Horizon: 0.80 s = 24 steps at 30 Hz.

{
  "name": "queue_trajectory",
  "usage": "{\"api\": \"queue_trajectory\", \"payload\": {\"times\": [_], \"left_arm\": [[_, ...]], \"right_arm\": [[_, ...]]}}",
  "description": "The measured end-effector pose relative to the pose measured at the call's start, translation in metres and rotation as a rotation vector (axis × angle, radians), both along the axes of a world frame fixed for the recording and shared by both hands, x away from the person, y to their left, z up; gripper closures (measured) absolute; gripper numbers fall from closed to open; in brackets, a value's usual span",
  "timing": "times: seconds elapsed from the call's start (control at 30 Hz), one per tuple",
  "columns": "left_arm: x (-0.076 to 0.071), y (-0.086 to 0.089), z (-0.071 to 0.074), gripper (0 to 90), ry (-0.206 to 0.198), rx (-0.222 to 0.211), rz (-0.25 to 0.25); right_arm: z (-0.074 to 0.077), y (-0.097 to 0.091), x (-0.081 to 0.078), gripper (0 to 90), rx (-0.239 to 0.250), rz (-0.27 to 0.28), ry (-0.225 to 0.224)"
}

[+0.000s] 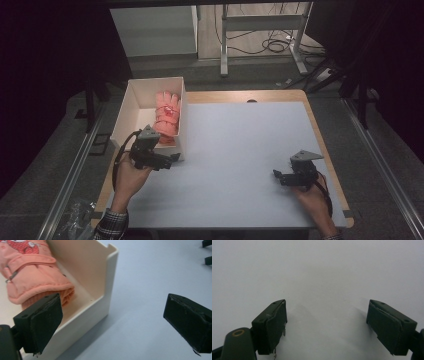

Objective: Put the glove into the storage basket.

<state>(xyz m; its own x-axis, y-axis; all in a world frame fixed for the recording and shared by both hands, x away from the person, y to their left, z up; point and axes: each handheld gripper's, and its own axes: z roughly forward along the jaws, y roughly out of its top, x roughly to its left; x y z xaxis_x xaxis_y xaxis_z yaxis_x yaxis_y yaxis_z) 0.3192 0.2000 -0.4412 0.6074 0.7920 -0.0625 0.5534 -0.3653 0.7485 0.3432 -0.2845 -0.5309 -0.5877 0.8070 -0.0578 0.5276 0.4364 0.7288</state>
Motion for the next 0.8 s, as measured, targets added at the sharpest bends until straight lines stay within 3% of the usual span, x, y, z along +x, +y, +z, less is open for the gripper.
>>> {"api": "queue_trajectory", "payload": {"times": [0.43, 0.8], "left_arm": [[-0.011, -0.021, -0.012, 2.8, 0.000, -0.009, -0.059], [-0.013, -0.051, -0.030, 2.7, 0.017, -0.030, -0.136]], "right_arm": [[0.000, 0.000, 0.000, 16.8, -0.001, 0.000, -0.001], [0.000, 0.000, 0.000, 16.8, -0.001, 0.000, -0.002]]}}
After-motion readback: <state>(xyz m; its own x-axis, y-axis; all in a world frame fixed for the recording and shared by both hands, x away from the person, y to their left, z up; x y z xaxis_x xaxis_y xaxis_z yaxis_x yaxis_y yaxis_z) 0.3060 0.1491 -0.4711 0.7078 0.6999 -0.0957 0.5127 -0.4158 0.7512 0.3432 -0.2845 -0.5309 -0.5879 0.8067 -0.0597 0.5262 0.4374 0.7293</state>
